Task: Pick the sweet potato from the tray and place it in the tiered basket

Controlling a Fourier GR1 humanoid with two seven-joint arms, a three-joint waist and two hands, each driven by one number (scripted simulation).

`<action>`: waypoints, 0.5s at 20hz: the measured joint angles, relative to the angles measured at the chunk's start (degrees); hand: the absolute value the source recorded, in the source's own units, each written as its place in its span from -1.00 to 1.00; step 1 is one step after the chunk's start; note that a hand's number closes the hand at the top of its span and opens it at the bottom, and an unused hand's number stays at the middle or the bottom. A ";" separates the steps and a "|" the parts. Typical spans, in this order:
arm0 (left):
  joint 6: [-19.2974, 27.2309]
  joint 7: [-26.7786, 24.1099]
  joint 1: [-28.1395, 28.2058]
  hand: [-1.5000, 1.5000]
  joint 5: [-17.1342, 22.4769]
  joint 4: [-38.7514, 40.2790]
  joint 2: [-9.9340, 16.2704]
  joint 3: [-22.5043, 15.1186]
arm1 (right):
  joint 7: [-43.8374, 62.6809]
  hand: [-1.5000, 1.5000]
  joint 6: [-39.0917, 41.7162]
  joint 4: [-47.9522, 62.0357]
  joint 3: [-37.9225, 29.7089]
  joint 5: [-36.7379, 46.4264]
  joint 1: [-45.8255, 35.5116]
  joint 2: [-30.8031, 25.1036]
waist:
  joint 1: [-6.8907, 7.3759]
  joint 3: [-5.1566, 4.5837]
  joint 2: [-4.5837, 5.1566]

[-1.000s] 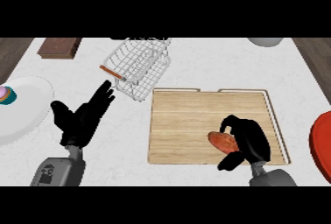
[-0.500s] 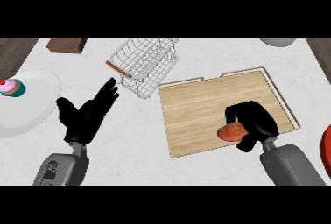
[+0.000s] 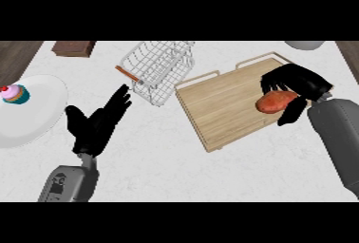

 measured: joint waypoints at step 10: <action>0.80 -0.47 1.18 0.00 -0.44 0.03 -0.23 0.65 | -6.02 1.00 9.59 6.46 -11.70 -11.45 -16.02 -4.04 | -1.49 0.06 -0.60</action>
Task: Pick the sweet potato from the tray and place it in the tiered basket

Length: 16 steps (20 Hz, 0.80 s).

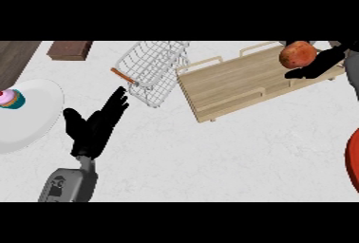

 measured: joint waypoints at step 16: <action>-0.23 0.86 -0.84 0.00 -0.11 -0.11 0.09 0.86 | 13.56 1.00 0.70 3.77 -1.35 -1.42 -22.04 6.38 | -0.14 -0.02 -0.11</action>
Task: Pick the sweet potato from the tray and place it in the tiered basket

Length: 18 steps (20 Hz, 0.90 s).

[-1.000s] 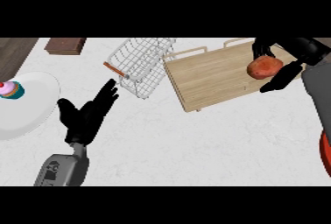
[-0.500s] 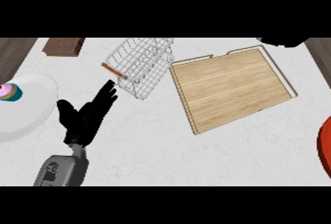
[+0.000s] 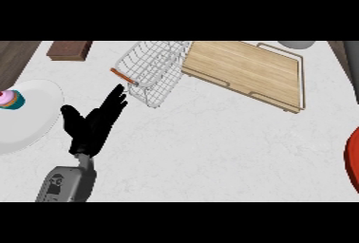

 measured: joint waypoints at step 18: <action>-1.24 -0.14 0.59 0.00 -0.10 -0.77 -0.32 -0.66 | 6.11 1.00 -16.17 18.95 -1.98 1.59 -12.22 16.42 | 1.67 -0.04 0.74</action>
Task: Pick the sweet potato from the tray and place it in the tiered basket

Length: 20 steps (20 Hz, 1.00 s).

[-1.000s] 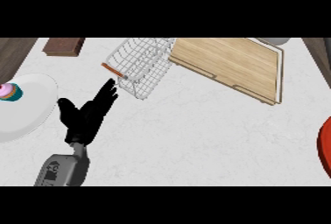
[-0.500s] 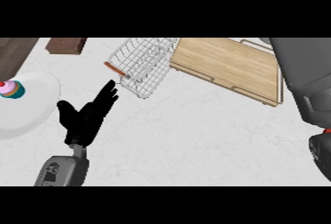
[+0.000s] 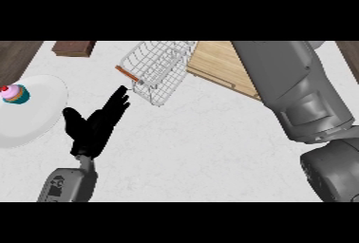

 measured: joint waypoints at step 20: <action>-0.79 0.57 -3.55 0.00 -0.98 2.07 -1.89 -2.33 | -9.68 -1.00 -2.51 15.77 -5.27 -15.69 -4.65 6.45 | 4.36 -0.10 0.52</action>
